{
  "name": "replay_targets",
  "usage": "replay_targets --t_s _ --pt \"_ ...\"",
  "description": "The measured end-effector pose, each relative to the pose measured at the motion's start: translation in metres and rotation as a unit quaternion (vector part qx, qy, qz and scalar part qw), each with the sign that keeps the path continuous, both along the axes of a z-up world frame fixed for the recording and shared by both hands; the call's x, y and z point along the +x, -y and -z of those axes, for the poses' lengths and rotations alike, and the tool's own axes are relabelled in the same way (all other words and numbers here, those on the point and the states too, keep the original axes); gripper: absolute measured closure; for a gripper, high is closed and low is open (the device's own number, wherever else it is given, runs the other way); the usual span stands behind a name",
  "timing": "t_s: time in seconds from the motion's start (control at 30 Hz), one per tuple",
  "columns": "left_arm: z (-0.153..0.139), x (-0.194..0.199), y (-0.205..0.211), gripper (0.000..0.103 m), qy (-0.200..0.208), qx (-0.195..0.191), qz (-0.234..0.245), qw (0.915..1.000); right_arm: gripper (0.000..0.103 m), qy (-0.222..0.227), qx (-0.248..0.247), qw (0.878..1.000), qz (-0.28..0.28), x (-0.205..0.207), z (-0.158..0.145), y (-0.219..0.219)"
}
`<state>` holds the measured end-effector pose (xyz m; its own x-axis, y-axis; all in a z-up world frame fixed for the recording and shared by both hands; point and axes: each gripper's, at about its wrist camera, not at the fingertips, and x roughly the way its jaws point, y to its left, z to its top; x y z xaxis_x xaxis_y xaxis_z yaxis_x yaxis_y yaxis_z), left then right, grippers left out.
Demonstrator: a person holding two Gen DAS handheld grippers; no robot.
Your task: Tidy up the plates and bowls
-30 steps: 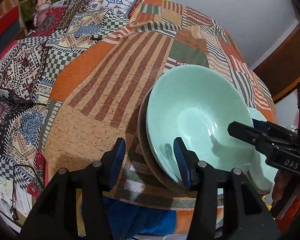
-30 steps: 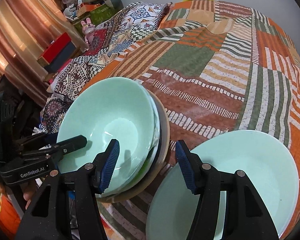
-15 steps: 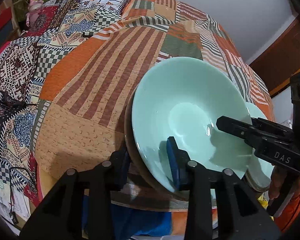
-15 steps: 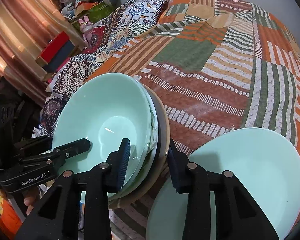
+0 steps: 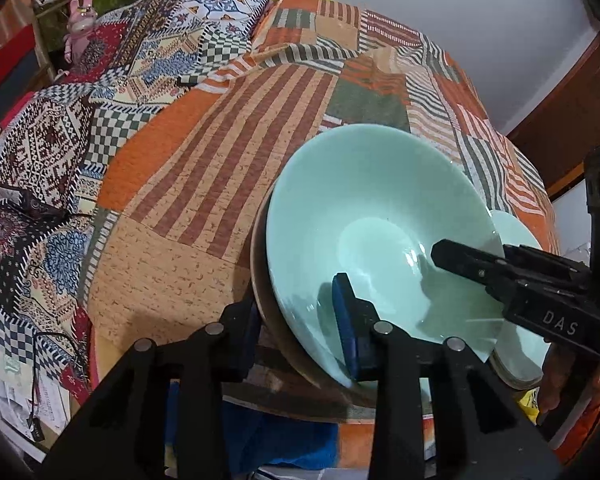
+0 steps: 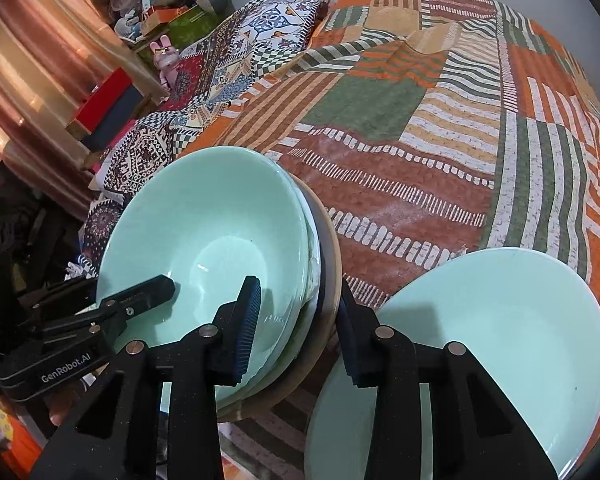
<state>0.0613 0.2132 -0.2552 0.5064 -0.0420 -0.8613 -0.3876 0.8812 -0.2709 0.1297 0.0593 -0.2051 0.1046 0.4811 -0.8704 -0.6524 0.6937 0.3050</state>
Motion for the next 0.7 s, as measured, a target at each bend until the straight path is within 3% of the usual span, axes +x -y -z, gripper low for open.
replay_targets --t_s 0.7 --pt "-0.076 -0.011 0.025 0.069 0.073 0.043 0.009 0.9963 0.07 0.06 0.063 0.996 0.022 -0.013 -0.069 0.029"
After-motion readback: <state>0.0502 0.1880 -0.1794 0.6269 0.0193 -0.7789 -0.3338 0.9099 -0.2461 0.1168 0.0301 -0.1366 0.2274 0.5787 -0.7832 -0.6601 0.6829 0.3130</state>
